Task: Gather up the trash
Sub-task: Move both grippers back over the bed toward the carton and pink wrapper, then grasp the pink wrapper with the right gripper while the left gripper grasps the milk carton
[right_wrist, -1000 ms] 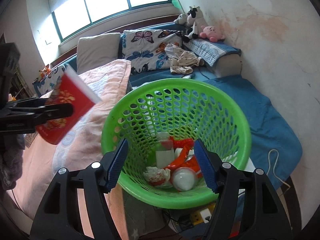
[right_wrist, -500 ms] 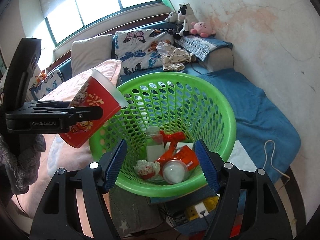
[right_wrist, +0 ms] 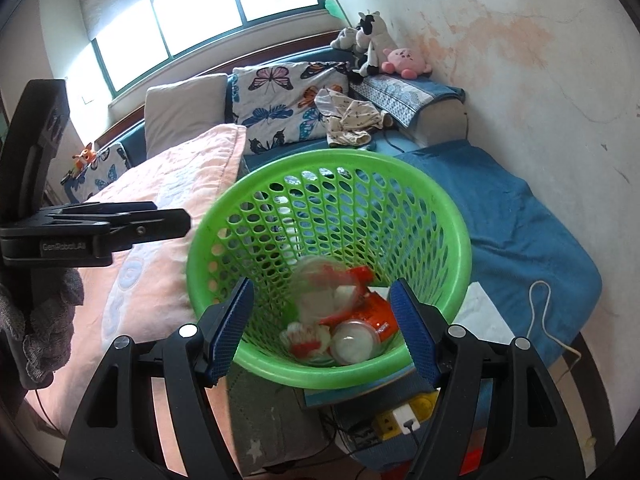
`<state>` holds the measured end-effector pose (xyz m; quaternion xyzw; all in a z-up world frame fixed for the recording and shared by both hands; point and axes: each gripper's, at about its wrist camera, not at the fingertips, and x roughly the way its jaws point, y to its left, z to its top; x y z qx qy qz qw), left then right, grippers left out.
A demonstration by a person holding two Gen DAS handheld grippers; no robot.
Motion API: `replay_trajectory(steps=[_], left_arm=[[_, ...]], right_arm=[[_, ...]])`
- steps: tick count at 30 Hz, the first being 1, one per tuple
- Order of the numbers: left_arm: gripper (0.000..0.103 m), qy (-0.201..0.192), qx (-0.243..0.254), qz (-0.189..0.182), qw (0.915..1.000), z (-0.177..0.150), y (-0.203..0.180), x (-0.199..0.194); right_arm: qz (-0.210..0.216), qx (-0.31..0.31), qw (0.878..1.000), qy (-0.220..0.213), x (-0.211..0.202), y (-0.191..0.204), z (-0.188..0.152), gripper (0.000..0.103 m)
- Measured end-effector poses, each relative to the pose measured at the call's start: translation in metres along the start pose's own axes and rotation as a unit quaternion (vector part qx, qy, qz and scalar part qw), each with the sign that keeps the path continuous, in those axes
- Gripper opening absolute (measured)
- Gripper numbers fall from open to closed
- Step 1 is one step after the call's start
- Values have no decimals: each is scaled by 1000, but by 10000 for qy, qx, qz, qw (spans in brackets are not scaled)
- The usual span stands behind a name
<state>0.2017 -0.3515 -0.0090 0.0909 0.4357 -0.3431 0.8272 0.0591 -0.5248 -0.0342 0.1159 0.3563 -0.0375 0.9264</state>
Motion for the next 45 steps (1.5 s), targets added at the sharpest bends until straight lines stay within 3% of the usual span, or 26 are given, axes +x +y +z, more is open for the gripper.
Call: replay_trajectory(steps=[8,17,33,45], left_arm=[[80,-310,-89,422,9986,-27,34,-50],[80,-517,-631,920,9924,-63,106,-105],[80,-623,-1802,1979,9615,-134,249,-175],[81,-473,-2251,2259,9466,-176,300,-186]], right_arm=[[242,-290,9993,-66,-5,38,5,71],[726,-721,9947,-50,7,105,16,74],[1477,-1547,9769,41,48,232,47,79],[2103,-1772,9605,423,103,317,52,84]])
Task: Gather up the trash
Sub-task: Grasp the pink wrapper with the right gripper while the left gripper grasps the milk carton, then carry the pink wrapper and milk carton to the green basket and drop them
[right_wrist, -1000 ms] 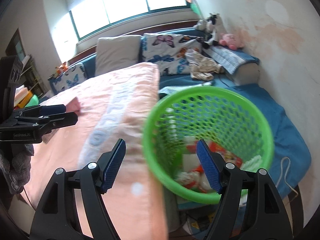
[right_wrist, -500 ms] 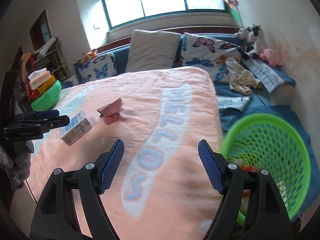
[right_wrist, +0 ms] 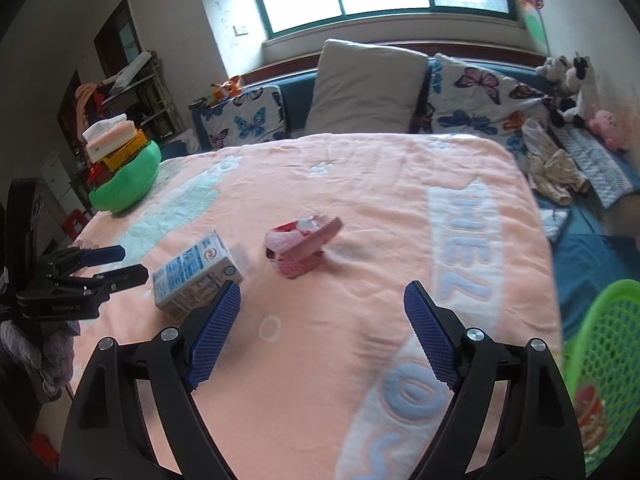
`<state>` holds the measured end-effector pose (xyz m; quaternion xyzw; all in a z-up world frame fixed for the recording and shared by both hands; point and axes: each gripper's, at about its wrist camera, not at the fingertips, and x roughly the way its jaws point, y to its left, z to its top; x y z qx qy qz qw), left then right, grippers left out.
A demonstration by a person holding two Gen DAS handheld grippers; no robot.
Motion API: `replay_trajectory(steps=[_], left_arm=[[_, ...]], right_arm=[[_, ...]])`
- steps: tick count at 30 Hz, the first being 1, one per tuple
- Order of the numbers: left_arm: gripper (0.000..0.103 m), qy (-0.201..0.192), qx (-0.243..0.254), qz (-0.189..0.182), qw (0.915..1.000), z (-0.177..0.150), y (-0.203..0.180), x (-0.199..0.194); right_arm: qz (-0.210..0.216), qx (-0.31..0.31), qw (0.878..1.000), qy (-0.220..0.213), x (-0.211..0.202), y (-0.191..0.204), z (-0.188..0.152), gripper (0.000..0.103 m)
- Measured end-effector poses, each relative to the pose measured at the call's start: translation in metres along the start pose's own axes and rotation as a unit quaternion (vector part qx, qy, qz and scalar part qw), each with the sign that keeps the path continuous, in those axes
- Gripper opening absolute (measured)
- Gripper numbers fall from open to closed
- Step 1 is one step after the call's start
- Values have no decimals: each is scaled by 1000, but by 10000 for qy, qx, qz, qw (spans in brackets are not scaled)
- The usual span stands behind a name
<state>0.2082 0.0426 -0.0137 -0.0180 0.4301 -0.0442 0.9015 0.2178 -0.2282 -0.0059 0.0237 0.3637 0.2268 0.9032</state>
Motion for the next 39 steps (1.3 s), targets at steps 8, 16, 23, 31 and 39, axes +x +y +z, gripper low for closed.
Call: replay_trajectory(steps=[8,16,23,31,39], left_arm=[[84,91,49,-27,9999,-5,13,8],[85,186,179,-160,9995,-2,13,24],[92,320,318,-162,9989,3,12,44],[92,492,398,-252,9977,11,6,67],[92,694,354,-233,9967,14,5,94]], right_arm=[[109,-424,9988,211,55,18,11,90],[27,-1027,9940,378,91,18,20,93],[7,-1403,9888,508,116,21,25,91],[-9,-1516,9869,555,118,25,20,61],[-20,-1313,9900,510,102,21,15,55]])
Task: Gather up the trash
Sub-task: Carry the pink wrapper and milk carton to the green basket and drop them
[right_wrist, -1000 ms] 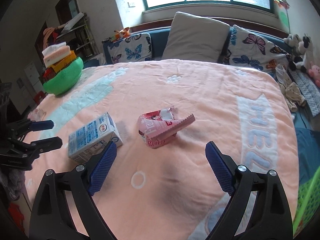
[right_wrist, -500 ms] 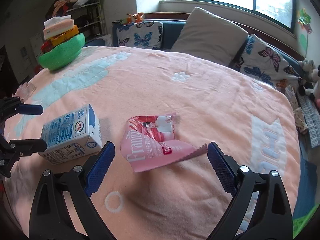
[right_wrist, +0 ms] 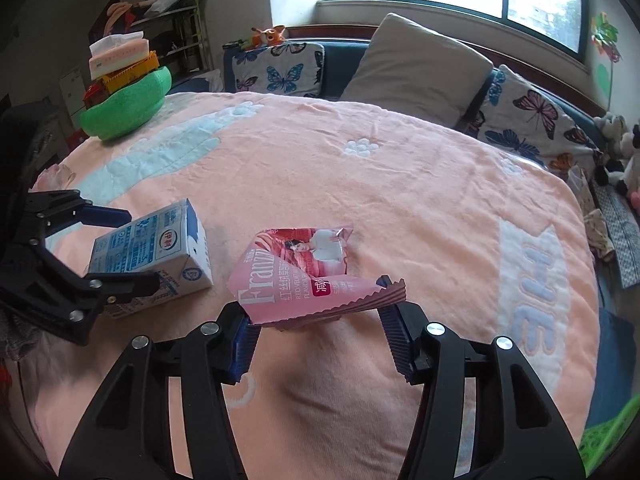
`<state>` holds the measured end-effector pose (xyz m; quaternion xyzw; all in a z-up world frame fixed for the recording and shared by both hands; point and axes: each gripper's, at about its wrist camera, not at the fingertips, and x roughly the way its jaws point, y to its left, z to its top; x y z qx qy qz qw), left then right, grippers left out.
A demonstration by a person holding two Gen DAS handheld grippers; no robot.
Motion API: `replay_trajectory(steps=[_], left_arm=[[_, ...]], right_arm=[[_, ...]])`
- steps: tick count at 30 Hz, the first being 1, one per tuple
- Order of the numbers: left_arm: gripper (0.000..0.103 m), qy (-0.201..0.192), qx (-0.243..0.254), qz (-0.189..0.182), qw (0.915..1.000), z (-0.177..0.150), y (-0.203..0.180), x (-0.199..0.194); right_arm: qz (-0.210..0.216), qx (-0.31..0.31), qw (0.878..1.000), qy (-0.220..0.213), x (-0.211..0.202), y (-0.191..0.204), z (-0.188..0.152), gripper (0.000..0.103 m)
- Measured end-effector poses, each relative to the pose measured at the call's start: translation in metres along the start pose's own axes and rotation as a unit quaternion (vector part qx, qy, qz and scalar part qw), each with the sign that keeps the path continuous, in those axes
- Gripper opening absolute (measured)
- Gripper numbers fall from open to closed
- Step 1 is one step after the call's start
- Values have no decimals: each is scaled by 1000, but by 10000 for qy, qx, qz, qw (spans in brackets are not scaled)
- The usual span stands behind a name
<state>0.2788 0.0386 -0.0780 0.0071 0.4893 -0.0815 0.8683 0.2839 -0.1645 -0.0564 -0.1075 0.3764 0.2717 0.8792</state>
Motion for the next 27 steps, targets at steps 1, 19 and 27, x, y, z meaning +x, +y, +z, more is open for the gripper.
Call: replay_trajectory(steps=[1,19,27], left_arm=[[90,17,-13,-10,10000,0,0,2],[67,-355,159,-128,9992,-9,-45,-35],[67,-599,557,-464,9956,-5,-104,-64]], right_arm=[[14,56,10000,-23,-5,-1,-1,55],[-425,686,9961,-358,-100,-23,-46,55],[-944,1272,9864,-443,-146,-63,-85,55]])
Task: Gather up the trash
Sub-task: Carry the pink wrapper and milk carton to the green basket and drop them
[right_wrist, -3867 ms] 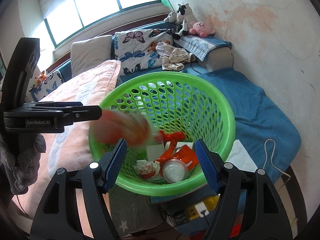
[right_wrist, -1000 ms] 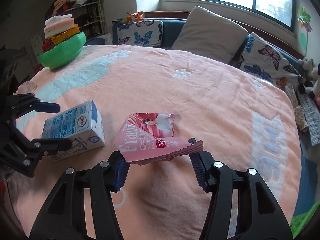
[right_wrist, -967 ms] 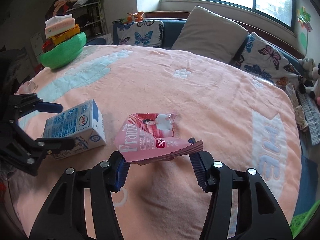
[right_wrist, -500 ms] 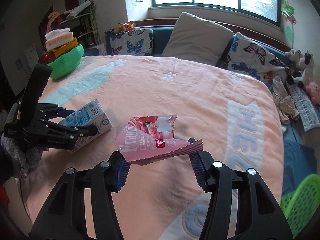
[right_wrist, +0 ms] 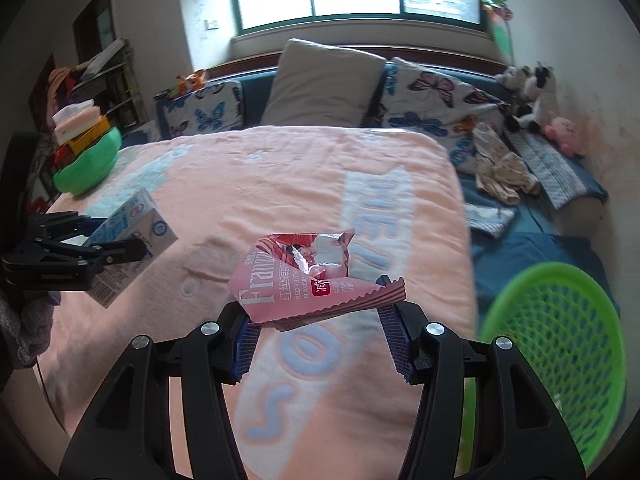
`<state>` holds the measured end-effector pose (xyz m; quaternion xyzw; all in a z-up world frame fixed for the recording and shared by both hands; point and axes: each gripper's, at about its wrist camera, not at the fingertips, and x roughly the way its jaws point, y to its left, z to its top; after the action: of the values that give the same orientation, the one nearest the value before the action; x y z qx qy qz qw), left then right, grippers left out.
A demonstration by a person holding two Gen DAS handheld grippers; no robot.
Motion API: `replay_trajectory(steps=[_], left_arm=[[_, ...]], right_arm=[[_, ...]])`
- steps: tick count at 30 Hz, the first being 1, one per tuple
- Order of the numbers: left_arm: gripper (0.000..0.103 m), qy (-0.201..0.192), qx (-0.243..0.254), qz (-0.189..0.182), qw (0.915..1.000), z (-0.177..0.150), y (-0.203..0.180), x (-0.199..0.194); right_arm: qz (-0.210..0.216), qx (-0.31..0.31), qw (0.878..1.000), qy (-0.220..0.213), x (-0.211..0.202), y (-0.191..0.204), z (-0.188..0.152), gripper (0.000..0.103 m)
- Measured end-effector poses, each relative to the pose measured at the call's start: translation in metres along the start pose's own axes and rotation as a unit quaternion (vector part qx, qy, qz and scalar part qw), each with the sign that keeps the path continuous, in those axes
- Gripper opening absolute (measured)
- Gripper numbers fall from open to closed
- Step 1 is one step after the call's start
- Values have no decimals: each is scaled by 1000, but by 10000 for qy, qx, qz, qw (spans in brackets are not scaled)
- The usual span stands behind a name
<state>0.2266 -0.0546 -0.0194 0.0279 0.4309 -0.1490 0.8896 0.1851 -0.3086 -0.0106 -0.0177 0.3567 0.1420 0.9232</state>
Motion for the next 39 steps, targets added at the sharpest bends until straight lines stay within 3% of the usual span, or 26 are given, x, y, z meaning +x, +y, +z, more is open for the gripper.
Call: replay_trajectory(steps=[10,20,25,31,39], left_arm=[[67,-74,481,-486,9976,20,-84,2],[67,-18,840,-862,9927,34,-153,15],[67,43,1010,-976,9901,39,-181,21],[67,79,1157,-1105,9871,45,-208,26],[68,214,1278,-1334,9826,45,-246,39]], right_arm=[[-833,634,9942,-228,-57,-75,-25,55],[-1581,1246,9794,-148,-88,-140,-62,57],[-1740,1527,9728,2,-90,-162,-80,58],[-1784,1613,9705,191,-90,-171,-95,72],[-1824,1638,9695,69,-107,-173,-102,77]])
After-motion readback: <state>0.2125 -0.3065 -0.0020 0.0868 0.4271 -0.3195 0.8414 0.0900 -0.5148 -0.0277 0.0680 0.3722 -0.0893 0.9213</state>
